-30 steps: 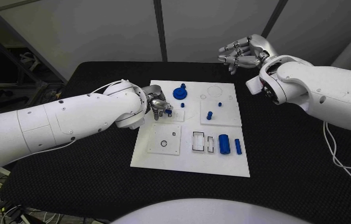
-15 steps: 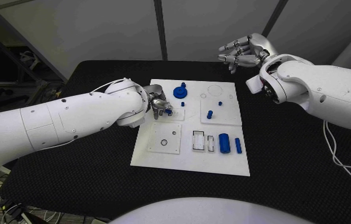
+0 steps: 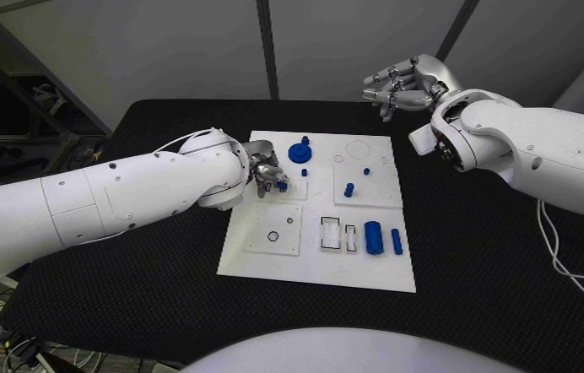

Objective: Assemble the parts on the task board

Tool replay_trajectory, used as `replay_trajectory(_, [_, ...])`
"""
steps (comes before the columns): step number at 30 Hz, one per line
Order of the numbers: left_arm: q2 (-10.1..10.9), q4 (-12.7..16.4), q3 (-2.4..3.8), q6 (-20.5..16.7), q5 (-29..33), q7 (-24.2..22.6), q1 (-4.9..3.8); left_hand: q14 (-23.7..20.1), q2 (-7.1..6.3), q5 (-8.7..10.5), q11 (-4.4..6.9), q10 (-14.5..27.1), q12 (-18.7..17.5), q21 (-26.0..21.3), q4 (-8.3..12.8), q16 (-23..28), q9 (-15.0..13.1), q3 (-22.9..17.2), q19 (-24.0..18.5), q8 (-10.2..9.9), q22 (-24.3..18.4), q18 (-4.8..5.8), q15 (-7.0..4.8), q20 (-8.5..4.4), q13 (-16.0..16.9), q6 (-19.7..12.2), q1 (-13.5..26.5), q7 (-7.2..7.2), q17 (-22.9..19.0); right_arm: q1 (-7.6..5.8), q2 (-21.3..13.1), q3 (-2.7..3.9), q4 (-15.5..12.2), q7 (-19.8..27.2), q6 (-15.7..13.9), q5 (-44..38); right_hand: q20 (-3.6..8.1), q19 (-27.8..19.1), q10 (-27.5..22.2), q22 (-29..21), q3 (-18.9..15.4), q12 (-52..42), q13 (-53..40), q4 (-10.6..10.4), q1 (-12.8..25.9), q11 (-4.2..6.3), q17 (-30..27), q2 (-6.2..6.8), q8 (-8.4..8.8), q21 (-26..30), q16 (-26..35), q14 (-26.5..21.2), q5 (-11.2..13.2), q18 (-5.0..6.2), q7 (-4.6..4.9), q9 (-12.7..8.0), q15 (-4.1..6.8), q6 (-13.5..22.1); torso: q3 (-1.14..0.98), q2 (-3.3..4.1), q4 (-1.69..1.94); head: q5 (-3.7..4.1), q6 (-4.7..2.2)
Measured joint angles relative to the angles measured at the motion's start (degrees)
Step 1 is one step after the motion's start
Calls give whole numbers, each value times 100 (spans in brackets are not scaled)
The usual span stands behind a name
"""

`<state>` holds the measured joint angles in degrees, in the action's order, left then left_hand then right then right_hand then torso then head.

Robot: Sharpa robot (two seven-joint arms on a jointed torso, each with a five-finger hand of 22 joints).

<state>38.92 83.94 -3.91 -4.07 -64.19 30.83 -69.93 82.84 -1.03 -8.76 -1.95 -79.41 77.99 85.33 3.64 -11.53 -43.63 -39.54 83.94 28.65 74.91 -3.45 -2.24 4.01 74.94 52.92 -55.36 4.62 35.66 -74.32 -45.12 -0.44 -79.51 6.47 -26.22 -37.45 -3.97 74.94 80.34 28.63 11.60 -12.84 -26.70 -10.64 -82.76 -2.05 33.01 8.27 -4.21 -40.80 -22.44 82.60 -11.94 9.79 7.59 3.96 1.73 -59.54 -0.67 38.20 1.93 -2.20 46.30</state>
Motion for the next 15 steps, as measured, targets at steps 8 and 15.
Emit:
replay_trajectory(8, [-10, -8, 2, 92, -49, -1, -9, 0, 0, 15, 1, 0, 0, 23, 20, 0, -12, 20, 0, 26, 0, 0, 0, 0, 0, 0, 0, 1, 5, 0, 2, 0, 0, 0, 3, 0, 0, 0, 0, 1, -2, 0, -1, -2, 0, 0, 1, 0, 0, 0, 0, 0, 0, 0, 0, 0, 0, 0, 2, 1, 5, 1, 13])
replay_trajectory(15, [-13, -5, 3, 175, -94, -6, -13, 0, 0, 16, 51, -51, 0, 23, 42, 0, -30, 42, 0, 26, 0, 0, 0, 0, -1, -11, 0, -10, 12, 0, 7, -1, 6, 0, 7, 0, 0, 0, 0, 7, -13, 0, -12, -13, 0, 0, 9, 0, 0, 0, 0, 0, 0, 0, 0, 0, 0, 0, 3, -1, 8, 3, 30])
